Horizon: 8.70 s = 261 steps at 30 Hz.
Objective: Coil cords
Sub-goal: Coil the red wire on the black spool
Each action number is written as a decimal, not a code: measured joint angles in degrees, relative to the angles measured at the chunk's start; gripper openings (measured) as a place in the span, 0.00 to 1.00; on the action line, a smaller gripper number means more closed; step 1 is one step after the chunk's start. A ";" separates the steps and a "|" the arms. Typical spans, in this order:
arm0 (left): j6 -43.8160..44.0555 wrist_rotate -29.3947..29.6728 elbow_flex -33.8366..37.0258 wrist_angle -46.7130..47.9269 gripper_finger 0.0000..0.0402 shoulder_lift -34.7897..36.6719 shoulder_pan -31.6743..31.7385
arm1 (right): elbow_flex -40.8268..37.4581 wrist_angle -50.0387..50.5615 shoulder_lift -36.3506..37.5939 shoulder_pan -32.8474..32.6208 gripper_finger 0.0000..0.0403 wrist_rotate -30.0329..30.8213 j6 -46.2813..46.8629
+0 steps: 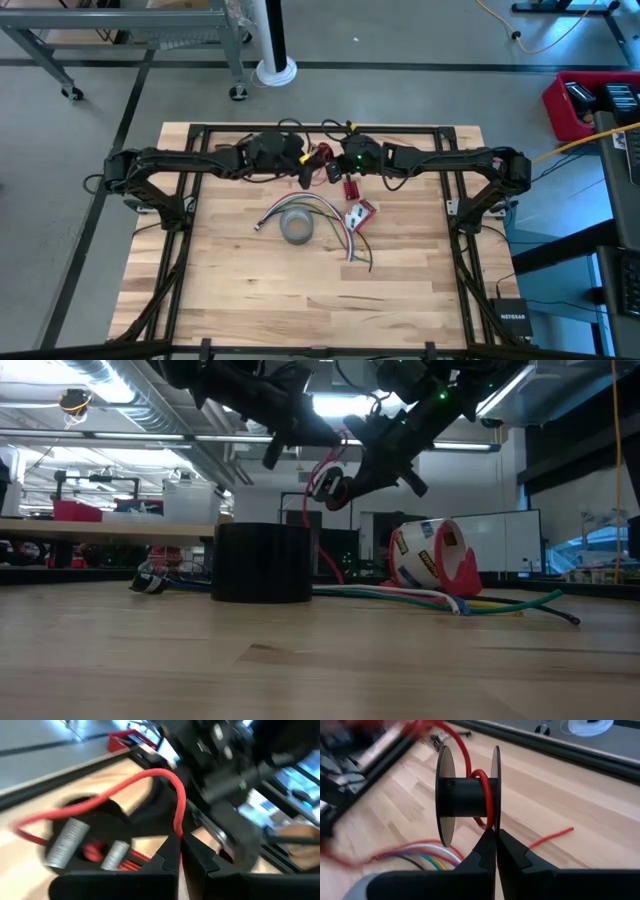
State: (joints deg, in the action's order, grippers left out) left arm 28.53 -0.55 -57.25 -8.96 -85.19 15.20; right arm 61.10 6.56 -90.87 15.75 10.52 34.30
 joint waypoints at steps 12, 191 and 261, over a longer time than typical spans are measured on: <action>0.82 -5.45 0.00 5.31 0.00 -0.04 -0.17 | 0.00 -0.95 0.00 -0.04 0.01 -1.07 1.90; 17.69 -3.38 -0.06 -11.68 0.00 -7.75 0.62 | -23.29 -39.06 0.92 -4.11 0.01 -1.90 15.04; 22.25 -15.28 -0.02 -0.75 0.00 -8.55 -2.92 | -23.30 -45.89 0.98 -4.11 0.01 1.93 17.95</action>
State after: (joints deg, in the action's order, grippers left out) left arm 50.77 -15.82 -57.28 -9.71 -93.73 12.28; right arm 37.80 -39.33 -89.89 11.64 12.46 52.25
